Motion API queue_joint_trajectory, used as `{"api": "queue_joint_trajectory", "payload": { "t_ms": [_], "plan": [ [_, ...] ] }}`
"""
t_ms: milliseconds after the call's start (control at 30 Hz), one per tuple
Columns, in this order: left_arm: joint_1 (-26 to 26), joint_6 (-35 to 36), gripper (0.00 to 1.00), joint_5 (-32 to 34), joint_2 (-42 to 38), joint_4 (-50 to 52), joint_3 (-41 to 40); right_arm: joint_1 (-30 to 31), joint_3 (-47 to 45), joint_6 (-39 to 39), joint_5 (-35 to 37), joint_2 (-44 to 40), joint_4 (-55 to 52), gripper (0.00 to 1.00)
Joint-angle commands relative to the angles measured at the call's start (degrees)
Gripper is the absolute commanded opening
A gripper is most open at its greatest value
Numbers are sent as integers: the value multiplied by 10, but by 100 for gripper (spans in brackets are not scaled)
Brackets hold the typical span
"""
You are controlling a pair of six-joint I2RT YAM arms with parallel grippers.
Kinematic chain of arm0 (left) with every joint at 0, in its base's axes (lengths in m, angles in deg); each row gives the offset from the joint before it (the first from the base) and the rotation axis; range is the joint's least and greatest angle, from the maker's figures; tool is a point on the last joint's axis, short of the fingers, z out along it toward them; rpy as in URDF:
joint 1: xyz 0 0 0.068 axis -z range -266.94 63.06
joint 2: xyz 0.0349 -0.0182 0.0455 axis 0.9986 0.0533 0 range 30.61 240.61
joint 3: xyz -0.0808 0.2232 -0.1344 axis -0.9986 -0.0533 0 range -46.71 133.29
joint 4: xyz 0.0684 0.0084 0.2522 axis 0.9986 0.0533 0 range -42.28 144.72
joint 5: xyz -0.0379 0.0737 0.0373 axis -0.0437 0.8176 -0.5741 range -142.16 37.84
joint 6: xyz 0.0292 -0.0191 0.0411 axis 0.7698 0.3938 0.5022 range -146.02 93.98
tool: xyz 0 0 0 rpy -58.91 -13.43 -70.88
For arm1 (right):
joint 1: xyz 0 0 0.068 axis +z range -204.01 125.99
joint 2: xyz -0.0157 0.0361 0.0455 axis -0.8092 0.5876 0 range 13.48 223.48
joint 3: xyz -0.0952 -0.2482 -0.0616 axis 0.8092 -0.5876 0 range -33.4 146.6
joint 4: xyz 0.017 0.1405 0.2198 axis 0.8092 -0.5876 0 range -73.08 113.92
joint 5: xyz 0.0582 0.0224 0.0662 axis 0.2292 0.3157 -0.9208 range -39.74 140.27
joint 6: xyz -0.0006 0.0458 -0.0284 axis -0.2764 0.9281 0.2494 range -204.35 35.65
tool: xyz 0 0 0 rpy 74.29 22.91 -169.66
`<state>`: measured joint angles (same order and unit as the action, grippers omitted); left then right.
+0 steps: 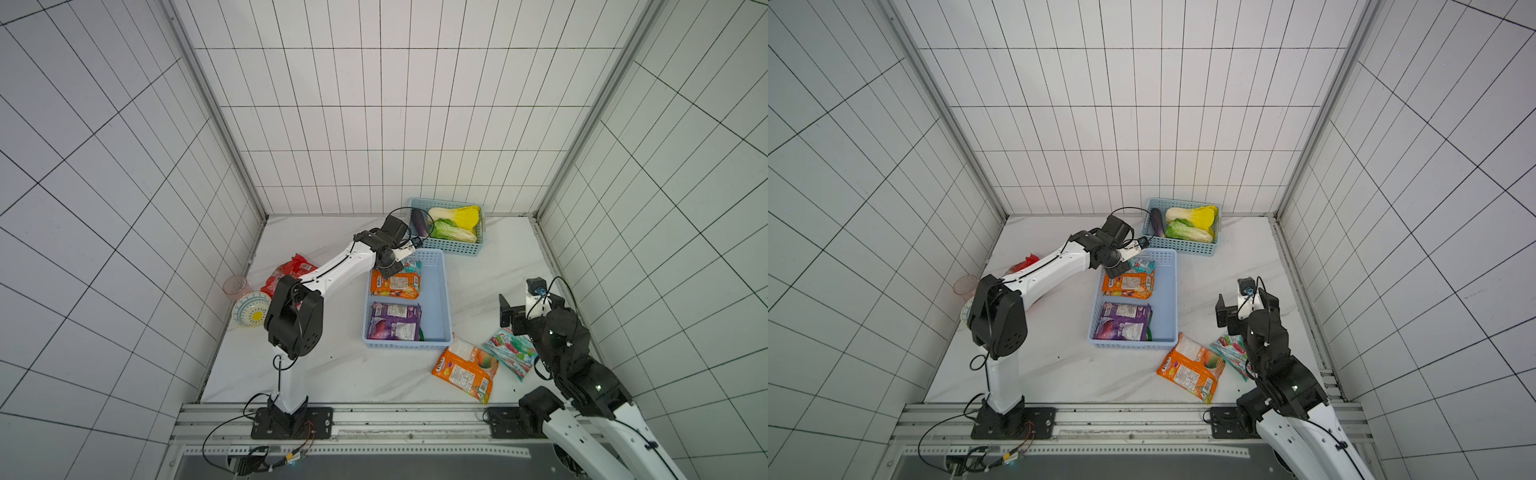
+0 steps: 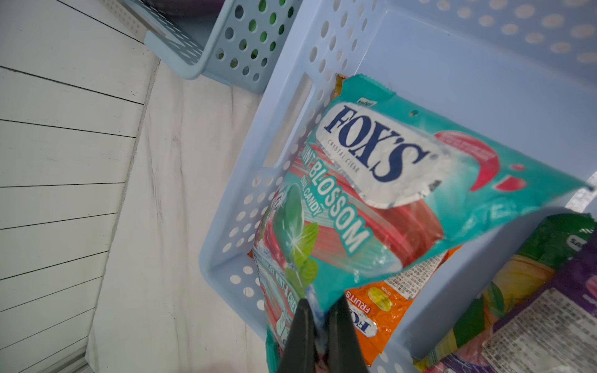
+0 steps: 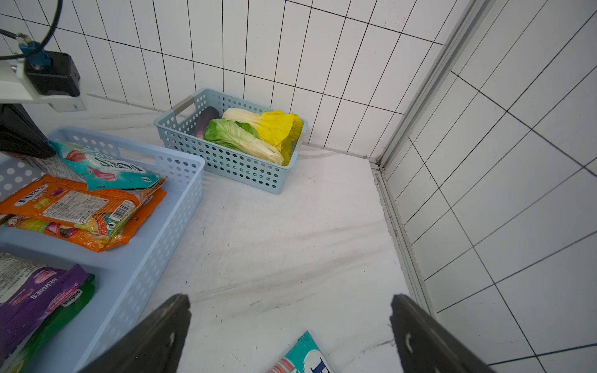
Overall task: Put the candies in the basket
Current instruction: Place the candy in the basket.
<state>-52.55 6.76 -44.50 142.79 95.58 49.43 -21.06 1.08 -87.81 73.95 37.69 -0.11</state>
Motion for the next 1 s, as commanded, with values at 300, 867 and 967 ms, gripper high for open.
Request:
{"api": "queue_joint_trajectory", "payload": {
  "t_ms": [300, 867, 967],
  "plan": [
    [26, -61, 46, -53, -69, 19, -36, -13, -15, -5, 5, 0, 14, 99],
    [-6, -121, 55, -53, 89, 16, 46, -18, -17, -2, 5, 3, 14, 99],
    [-13, -128, 55, -54, 90, 16, 36, -18, -17, -1, 1, 7, 14, 99]
  ]
}}
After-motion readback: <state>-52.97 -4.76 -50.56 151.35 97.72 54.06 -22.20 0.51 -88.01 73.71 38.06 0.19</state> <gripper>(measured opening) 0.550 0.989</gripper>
